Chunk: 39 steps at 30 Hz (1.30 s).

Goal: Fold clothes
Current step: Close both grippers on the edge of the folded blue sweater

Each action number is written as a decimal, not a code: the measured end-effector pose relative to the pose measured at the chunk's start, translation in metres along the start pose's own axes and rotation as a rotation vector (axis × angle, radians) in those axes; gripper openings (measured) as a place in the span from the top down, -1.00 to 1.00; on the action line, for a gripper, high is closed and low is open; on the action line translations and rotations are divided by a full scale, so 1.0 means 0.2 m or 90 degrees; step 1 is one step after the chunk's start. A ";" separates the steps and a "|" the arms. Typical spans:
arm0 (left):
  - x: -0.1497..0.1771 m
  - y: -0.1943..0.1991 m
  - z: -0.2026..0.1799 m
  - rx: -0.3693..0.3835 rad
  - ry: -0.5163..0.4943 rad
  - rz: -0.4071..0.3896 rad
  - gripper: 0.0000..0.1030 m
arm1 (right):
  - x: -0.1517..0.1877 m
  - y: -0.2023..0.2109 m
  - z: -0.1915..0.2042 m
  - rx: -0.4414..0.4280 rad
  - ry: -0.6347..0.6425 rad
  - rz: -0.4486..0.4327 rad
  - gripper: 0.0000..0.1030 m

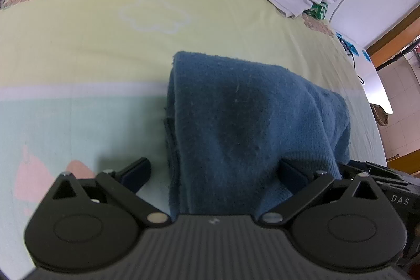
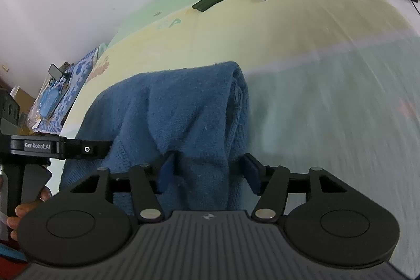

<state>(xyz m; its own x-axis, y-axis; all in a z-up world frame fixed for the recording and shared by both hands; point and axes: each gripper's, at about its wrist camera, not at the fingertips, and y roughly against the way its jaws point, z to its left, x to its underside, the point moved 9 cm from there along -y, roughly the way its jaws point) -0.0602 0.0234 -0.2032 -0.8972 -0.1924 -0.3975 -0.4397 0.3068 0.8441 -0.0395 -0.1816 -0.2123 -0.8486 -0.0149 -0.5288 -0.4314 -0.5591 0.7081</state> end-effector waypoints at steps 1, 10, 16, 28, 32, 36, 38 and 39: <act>0.00 0.00 0.00 0.000 0.001 0.001 -0.99 | 0.00 0.00 0.00 -0.001 0.001 0.001 -0.22; 0.00 0.00 0.00 -0.006 0.007 0.001 -0.99 | -0.01 -0.01 0.03 -0.004 0.010 0.013 -0.17; 0.00 0.00 -0.01 -0.009 0.007 0.000 -0.99 | -0.01 -0.01 0.05 -0.013 0.029 0.025 0.02; 0.00 0.00 -0.01 0.011 -0.013 0.010 -0.99 | 0.00 -0.01 0.03 -0.017 0.008 0.023 -0.14; 0.00 0.00 -0.01 0.020 -0.028 0.015 -0.99 | 0.00 -0.01 0.04 -0.032 0.004 0.045 -0.02; 0.01 0.00 -0.02 0.032 -0.044 0.027 -0.99 | 0.00 -0.01 0.05 -0.033 0.019 0.053 -0.02; 0.02 0.01 -0.02 0.041 -0.053 0.038 -0.99 | 0.00 -0.01 0.04 -0.032 0.018 0.052 -0.05; 0.03 0.01 -0.01 0.045 -0.057 0.042 -0.99 | 0.00 -0.01 0.04 -0.031 0.017 0.052 -0.08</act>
<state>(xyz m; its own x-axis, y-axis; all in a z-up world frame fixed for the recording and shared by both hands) -0.0657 0.0204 -0.2029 -0.9227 -0.0875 -0.3754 -0.3791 0.3815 0.8431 -0.0416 -0.1731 -0.2103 -0.8719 -0.0840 -0.4825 -0.3446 -0.5947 0.7263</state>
